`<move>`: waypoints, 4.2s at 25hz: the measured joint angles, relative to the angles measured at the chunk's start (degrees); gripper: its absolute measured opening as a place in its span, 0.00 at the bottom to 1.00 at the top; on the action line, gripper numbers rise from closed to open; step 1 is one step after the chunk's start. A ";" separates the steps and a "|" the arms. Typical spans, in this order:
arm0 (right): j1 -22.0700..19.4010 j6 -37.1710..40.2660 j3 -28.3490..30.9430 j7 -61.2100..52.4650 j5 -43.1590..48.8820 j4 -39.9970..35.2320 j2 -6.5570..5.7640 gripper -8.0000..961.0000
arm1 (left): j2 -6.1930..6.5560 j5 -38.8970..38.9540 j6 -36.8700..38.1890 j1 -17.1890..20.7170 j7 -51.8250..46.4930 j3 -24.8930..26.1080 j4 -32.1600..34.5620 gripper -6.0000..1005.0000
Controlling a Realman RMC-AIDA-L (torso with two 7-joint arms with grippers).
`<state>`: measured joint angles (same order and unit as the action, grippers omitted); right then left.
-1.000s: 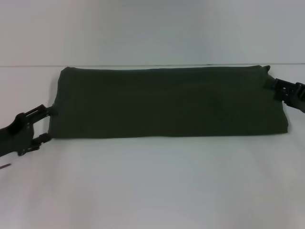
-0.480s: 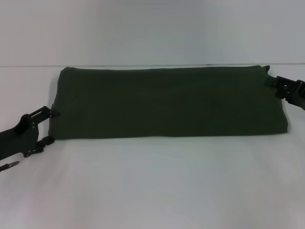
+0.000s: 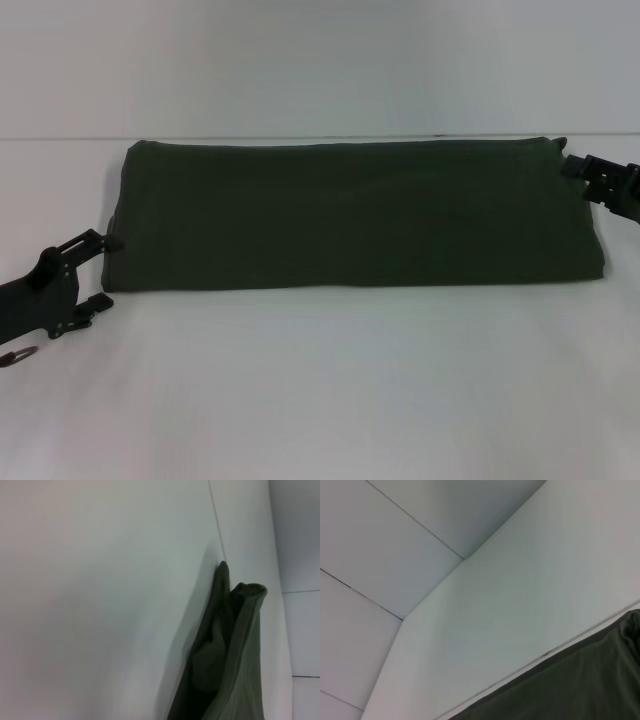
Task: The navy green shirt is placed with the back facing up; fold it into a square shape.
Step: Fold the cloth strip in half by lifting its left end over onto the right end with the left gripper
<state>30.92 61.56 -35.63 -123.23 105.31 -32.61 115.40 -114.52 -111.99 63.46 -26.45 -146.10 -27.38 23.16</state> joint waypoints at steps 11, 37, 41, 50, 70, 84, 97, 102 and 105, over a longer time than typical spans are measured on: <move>-0.21 -0.43 0.00 0.01 0.06 0.00 0.10 0.75 | -0.05 -0.52 -1.73 -2.13 -0.06 -0.59 -1.76 0.93; -0.55 -0.93 0.20 0.01 -0.20 0.77 -0.06 0.75 | -1.00 3.07 -4.11 -3.69 9.93 0.38 -3.67 0.93; -0.60 -1.01 0.23 0.01 -0.20 0.79 -0.09 0.75 | -1.11 2.85 -7.68 -5.65 10.57 0.24 -4.73 0.93; -0.61 -1.10 0.72 0.01 -0.25 0.90 0.06 0.75 | -1.64 2.56 -12.36 -7.80 11.55 -0.56 -5.19 0.89; -0.69 -1.08 1.45 0.01 -0.18 1.50 -0.26 0.75 | -2.76 3.24 -12.55 -7.54 14.50 -0.30 -3.72 0.35; -1.21 -1.10 1.84 -0.48 -0.20 1.59 -0.36 0.75 | -2.18 2.72 -13.13 -5.69 17.96 -0.60 -0.40 0.01; -0.97 -2.14 3.37 -0.61 0.07 2.29 -0.37 0.75 | -0.97 2.69 -17.84 -0.05 18.05 0.97 4.07 0.01; -0.80 -2.55 3.00 -0.61 0.15 2.36 -0.32 0.75 | -1.62 2.74 -12.81 -0.67 18.37 0.89 7.86 0.01; -0.85 -2.56 2.98 -0.59 0.16 2.37 -0.37 0.75 | -1.78 3.19 -7.69 -1.84 17.28 0.92 10.75 0.01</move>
<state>30.07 59.00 -32.66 -123.81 105.47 -30.24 115.03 -116.30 -108.80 55.77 -28.30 -128.83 -26.45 33.91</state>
